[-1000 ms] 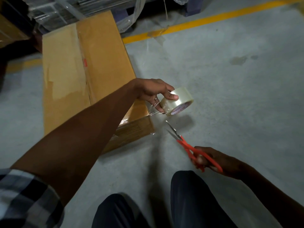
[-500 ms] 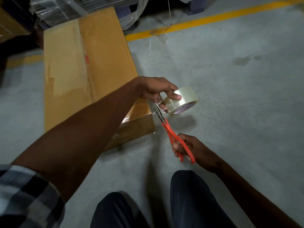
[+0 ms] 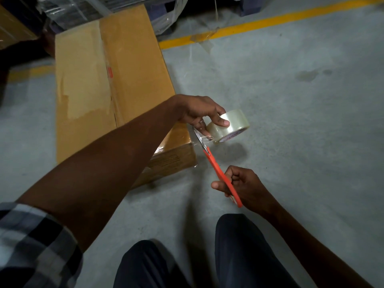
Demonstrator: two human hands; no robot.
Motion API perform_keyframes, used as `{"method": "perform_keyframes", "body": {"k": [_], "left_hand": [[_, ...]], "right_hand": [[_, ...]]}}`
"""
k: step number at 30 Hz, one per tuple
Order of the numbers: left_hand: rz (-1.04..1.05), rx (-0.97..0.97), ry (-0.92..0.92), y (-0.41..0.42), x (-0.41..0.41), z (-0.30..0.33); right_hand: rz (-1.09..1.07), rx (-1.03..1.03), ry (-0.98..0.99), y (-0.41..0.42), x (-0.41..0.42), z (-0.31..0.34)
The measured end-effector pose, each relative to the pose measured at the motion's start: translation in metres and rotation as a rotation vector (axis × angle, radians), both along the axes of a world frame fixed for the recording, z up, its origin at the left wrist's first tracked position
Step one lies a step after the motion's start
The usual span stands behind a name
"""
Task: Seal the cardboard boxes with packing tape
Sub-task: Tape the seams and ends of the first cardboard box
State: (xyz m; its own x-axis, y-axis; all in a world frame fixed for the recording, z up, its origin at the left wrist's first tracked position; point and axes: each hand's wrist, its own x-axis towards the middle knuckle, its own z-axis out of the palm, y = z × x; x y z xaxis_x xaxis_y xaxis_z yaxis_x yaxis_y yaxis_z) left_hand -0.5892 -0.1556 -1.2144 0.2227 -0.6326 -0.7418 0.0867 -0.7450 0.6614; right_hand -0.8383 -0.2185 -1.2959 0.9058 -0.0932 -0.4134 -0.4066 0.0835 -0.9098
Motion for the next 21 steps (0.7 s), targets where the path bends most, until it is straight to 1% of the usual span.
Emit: {"method": "perform_keyframes", "body": {"k": [3, 6, 9, 10, 12, 14, 16, 17, 18, 19, 21], "left_hand": [[0.111, -0.049, -0.002, -0.002, 0.002, -0.005], [0.203, -0.117, -0.057, -0.005, 0.004, -0.007], [0.282, -0.172, -0.146, -0.002, 0.010, -0.003], [0.306, -0.190, -0.175, -0.001, 0.012, -0.002], [0.362, -0.227, -0.202, 0.004, 0.015, -0.001], [0.410, -0.263, -0.213, 0.009, 0.017, -0.001], [0.443, -0.296, -0.224, 0.015, 0.018, -0.003], [0.456, -0.313, -0.226, 0.017, 0.017, -0.003], [0.468, -0.331, -0.229, 0.019, 0.016, -0.003], [0.483, -0.351, -0.227, 0.019, 0.014, -0.002], [0.516, -0.386, -0.215, 0.019, 0.013, -0.002]], "right_hand": [[-0.034, -0.015, -0.008, 0.004, -0.003, -0.007], [-0.034, -0.163, 0.042, 0.004, -0.004, -0.018], [-0.059, -0.139, 0.132, 0.000, -0.002, -0.034], [-0.067, -0.191, 0.185, -0.002, 0.001, -0.042], [-0.095, -0.386, 0.267, -0.009, 0.010, -0.062], [-0.073, -0.576, 0.296, -0.012, 0.023, -0.078], [0.113, -0.729, 0.371, -0.009, 0.035, -0.070], [0.174, -0.809, 0.374, -0.006, 0.043, -0.058], [0.121, -0.862, 0.314, -0.001, 0.050, -0.038], [-0.024, -0.842, 0.197, 0.007, 0.058, -0.018], [-0.366, -0.648, -0.146, 0.042, 0.068, 0.029]]}}
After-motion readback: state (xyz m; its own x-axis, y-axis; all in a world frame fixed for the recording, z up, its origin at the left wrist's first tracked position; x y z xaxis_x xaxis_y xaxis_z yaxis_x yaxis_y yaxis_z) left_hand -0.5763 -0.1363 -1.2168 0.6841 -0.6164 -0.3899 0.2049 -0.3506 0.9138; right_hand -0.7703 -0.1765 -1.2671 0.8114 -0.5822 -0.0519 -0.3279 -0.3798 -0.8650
